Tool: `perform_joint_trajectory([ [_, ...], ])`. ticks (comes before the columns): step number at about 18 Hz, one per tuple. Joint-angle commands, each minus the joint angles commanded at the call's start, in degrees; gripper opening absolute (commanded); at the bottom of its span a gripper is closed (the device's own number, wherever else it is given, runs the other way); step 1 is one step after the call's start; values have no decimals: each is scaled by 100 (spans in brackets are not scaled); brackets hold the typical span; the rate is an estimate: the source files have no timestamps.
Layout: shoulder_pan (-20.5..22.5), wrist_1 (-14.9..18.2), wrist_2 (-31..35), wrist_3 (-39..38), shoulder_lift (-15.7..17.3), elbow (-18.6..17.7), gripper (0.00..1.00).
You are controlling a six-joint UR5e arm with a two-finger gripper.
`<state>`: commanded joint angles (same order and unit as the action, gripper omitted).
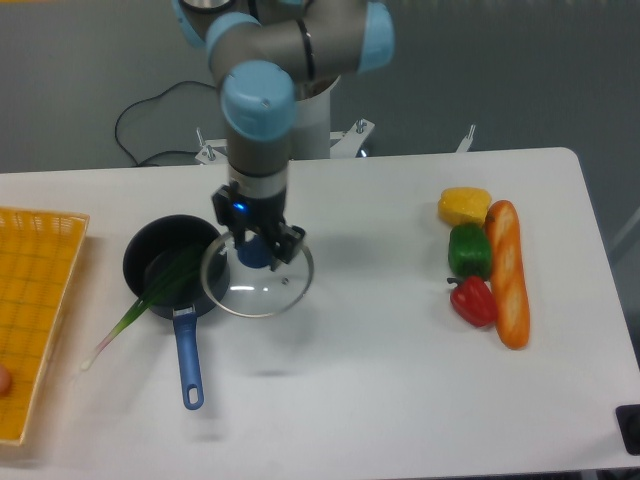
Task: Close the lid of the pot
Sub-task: 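Carry the glass lid over to the black saucepan, then lower the glass lid onto the saucepan rim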
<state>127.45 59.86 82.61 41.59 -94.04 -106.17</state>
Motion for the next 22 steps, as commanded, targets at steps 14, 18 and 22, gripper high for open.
perform_joint_trajectory([
  [14,-748,-18,413,-529,-105,-167,38],
  [18,-898,-18,413,-529,-263,-167,38],
  [22,-1064,-18,405,-529,-334,-184,38],
])
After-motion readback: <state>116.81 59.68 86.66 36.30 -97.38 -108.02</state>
